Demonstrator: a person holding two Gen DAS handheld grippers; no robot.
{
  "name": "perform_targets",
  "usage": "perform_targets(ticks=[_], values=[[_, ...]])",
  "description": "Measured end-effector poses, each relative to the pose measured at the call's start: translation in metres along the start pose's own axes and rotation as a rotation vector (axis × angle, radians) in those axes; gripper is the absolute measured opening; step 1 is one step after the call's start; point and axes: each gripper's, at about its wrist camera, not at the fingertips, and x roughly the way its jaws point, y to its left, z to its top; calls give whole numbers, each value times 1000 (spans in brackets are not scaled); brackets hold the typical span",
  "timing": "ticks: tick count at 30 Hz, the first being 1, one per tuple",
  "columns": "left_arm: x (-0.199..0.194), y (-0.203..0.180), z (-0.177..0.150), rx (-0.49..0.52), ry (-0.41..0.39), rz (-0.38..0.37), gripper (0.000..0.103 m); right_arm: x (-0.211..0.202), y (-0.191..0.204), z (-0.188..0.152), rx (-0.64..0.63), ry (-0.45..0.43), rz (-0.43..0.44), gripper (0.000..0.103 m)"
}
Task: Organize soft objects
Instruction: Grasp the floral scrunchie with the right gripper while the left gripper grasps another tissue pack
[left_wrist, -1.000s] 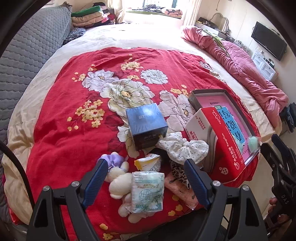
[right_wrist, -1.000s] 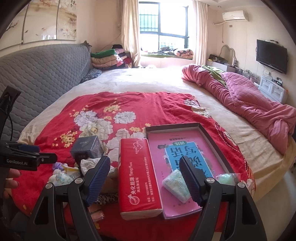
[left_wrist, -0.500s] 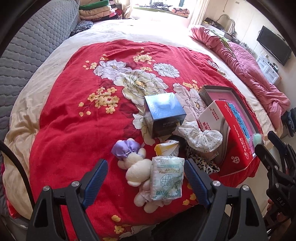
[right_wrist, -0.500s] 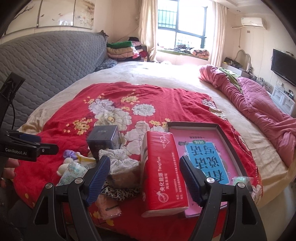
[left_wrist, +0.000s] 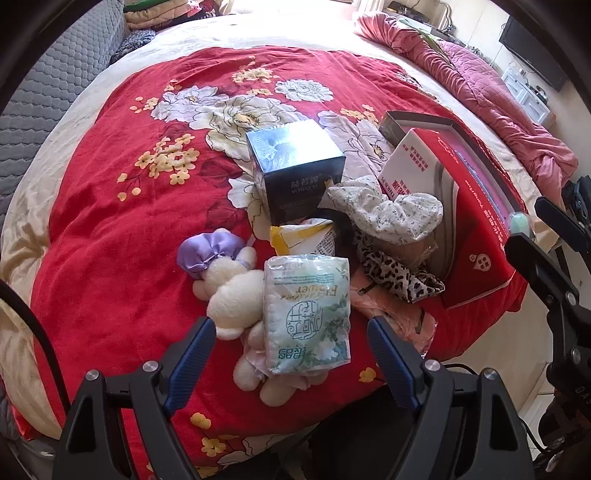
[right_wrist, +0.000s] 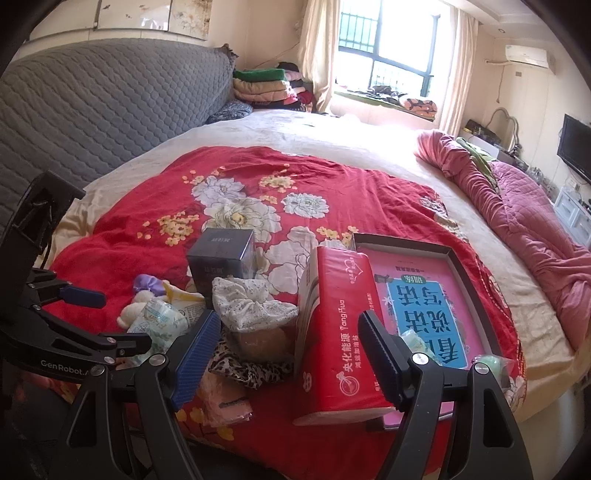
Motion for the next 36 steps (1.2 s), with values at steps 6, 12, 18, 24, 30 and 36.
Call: perform_targets(ticks=[6, 12, 18, 24, 30, 36], values=[[15, -5, -1, 12, 29, 10, 84, 18, 7, -3, -109, 42, 12, 78], [26, -5, -1, 14, 48, 11, 84, 45, 15, 2, -239, 82, 3, 78], [30, -6, 1, 17, 46, -1, 84, 78, 31, 12, -336, 148, 51, 78], [38, -7, 4, 26, 54, -11, 84, 99, 41, 16, -426, 177, 73, 78], [42, -5, 3, 23, 59, -26, 81, 117, 43, 17, -457, 221, 92, 78], [42, 0, 3, 7, 59, -44, 73, 131, 49, 18, -488, 236, 67, 78]])
